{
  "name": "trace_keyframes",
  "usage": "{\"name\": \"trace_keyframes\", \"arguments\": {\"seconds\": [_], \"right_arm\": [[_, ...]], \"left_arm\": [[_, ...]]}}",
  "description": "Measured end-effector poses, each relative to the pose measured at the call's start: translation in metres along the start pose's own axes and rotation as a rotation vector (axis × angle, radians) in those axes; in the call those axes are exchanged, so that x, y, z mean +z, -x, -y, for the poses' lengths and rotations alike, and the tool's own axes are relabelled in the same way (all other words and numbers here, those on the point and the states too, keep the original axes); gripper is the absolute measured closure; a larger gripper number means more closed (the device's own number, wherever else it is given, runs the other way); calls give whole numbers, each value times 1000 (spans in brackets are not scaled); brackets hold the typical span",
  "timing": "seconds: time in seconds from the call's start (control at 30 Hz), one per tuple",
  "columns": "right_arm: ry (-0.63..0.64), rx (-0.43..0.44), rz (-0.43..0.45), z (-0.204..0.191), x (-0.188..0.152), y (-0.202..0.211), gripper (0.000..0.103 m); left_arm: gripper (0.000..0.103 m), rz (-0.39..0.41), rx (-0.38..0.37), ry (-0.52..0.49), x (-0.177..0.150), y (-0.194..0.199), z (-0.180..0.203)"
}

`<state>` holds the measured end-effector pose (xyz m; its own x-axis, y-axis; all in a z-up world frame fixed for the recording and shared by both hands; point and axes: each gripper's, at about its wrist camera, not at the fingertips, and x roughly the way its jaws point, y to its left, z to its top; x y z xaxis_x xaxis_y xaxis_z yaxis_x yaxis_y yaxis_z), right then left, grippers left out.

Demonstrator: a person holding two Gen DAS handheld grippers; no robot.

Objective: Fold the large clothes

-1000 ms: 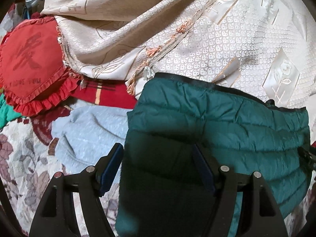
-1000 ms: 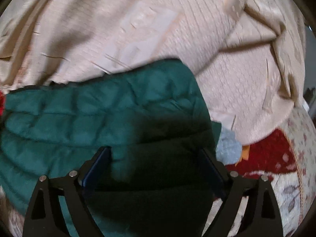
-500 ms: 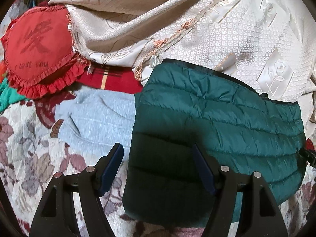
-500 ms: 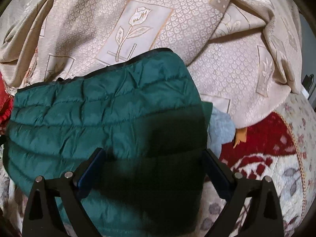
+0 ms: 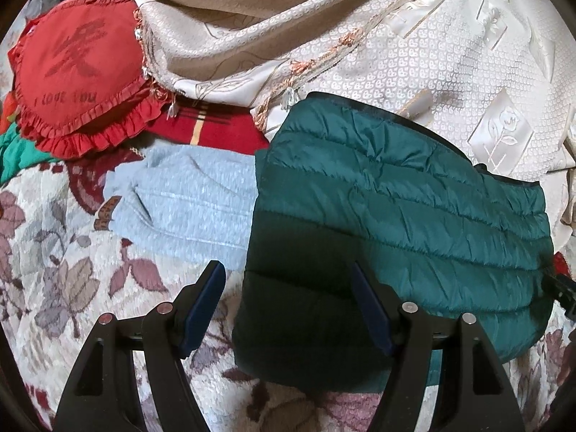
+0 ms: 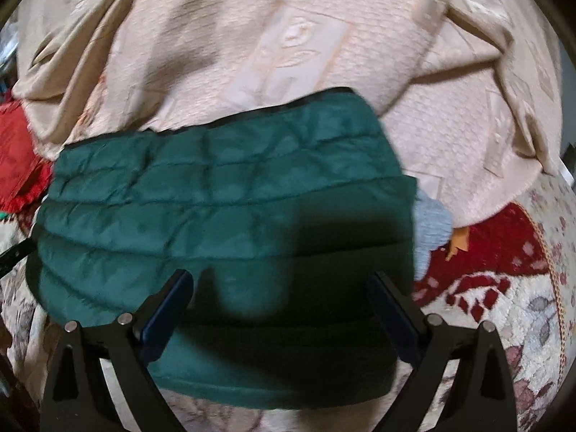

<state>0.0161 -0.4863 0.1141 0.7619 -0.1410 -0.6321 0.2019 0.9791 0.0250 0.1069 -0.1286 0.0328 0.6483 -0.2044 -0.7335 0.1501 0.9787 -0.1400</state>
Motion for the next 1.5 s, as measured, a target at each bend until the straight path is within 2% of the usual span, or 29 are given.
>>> {"name": "trace_keyframes", "arguments": {"seconds": [0.2, 0.3, 0.4, 0.53, 0.63, 0.73, 0.8, 0.87, 0.97, 1.03, 1.13, 1.27, 1.37, 1.5], "right_arm": [[90, 37, -21, -42, 0, -11, 4], [130, 16, -45, -59, 4, -29, 4], [114, 8, -65, -61, 11, -46, 0], [73, 3, -76, -59, 17, -50, 0], [79, 20, -19, -67, 16, -30, 0], [144, 47, 48, -92, 16, -12, 0], [208, 73, 61, -116, 14, -10, 0], [262, 86, 40, -137, 12, -18, 0], [310, 65, -38, -163, -1, -48, 0], [303, 31, -58, -167, -6, -61, 0], [285, 34, -64, -167, -6, -65, 0], [271, 76, -77, -163, -2, -53, 0], [244, 110, -66, -147, -6, -36, 0], [221, 122, -50, -126, -10, -25, 0]], "left_arm": [[48, -22, -11, 17, -5, -8, -3], [48, -31, -21, 34, -5, -13, -7], [48, -44, -46, 63, -7, -19, -12], [48, -59, -80, 99, -9, -24, -17], [48, -55, -90, 101, -9, -25, -17], [48, -56, -91, 110, -11, -27, -17], [48, -56, -96, 120, -11, -27, -19], [48, -58, -101, 126, -11, -27, -19], [48, -73, -110, 144, -11, -29, -21], [48, -88, -120, 164, -13, -31, -22], [48, -81, -139, 182, -15, -31, -24], [48, -77, -198, 213, -16, -31, -32], [46, -67, -326, 255, -11, -33, -45], [42, -79, -396, 316, -6, -42, -59]]}}
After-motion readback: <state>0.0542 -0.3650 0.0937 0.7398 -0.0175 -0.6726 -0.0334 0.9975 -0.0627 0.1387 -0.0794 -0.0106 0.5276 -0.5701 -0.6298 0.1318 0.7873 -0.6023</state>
